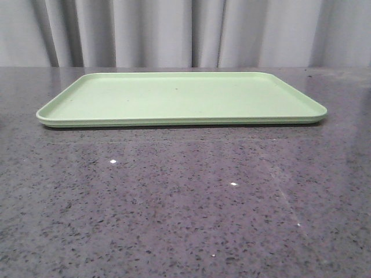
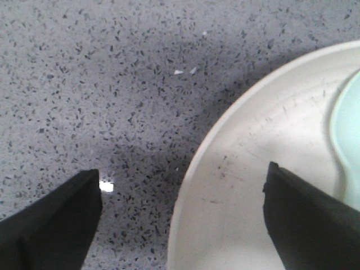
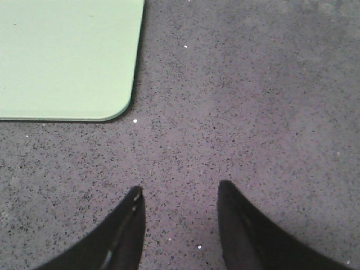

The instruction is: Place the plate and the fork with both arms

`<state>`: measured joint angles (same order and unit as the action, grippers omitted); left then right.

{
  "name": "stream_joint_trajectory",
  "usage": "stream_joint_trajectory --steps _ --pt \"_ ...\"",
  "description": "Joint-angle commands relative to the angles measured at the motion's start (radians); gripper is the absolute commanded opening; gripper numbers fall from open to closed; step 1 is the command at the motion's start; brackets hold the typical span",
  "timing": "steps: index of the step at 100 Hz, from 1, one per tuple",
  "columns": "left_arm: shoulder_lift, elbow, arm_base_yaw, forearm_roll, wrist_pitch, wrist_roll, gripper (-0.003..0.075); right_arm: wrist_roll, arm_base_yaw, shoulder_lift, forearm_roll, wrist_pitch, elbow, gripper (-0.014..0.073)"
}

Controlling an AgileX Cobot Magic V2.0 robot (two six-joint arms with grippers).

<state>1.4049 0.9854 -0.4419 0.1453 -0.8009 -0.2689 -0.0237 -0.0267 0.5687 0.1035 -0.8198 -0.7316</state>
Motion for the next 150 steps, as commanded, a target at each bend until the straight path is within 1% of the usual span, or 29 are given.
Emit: stream_joint_trajectory --steps 1,23,53,60,66,72,86,110,124,126,150 --pt "-0.014 0.03 -0.001 0.03 0.038 0.002 0.0564 -0.003 0.006 0.012 -0.002 0.073 -0.036 0.0329" --pt "0.029 0.03 -0.001 0.036 0.024 0.002 0.0564 -0.003 0.006 0.012 -0.002 0.073 -0.036 0.0329" --pt "0.031 0.03 -0.001 0.038 0.013 0.002 0.0557 -0.003 0.006 0.012 -0.002 0.073 -0.036 0.0329" --pt "0.031 0.03 -0.001 0.038 0.013 0.002 0.0519 -0.003 0.006 0.012 -0.002 0.073 -0.036 0.0329" --pt "0.031 0.03 -0.001 0.038 0.013 0.002 0.047 -0.003 0.006 0.012 -0.002 0.073 -0.036 0.0329" --pt "0.031 0.03 -0.001 0.038 0.009 0.002 0.0398 -0.003 0.006 0.012 -0.002 0.073 -0.036 0.0329" --pt "0.031 0.03 -0.001 0.038 0.0 0.002 0.0272 -0.003 0.006 0.012 -0.002 0.073 -0.036 0.0329" --pt "0.031 0.03 -0.001 0.038 -0.006 0.002 0.0113 -0.003 0.006 0.012 -0.002 0.073 -0.036 0.0329" --pt "0.031 0.036 -0.001 0.04 -0.013 0.002 -0.0011 -0.003 0.006 0.012 -0.002 0.073 -0.036 0.0329" --pt "0.031 0.037 -0.001 0.04 -0.015 0.002 -0.0022 -0.003 0.006 0.012 -0.002 0.073 -0.036 0.0329" --pt "0.023 0.069 -0.001 0.09 -0.051 0.002 -0.002 -0.003 0.006 0.012 -0.002 0.073 -0.036 0.0329"
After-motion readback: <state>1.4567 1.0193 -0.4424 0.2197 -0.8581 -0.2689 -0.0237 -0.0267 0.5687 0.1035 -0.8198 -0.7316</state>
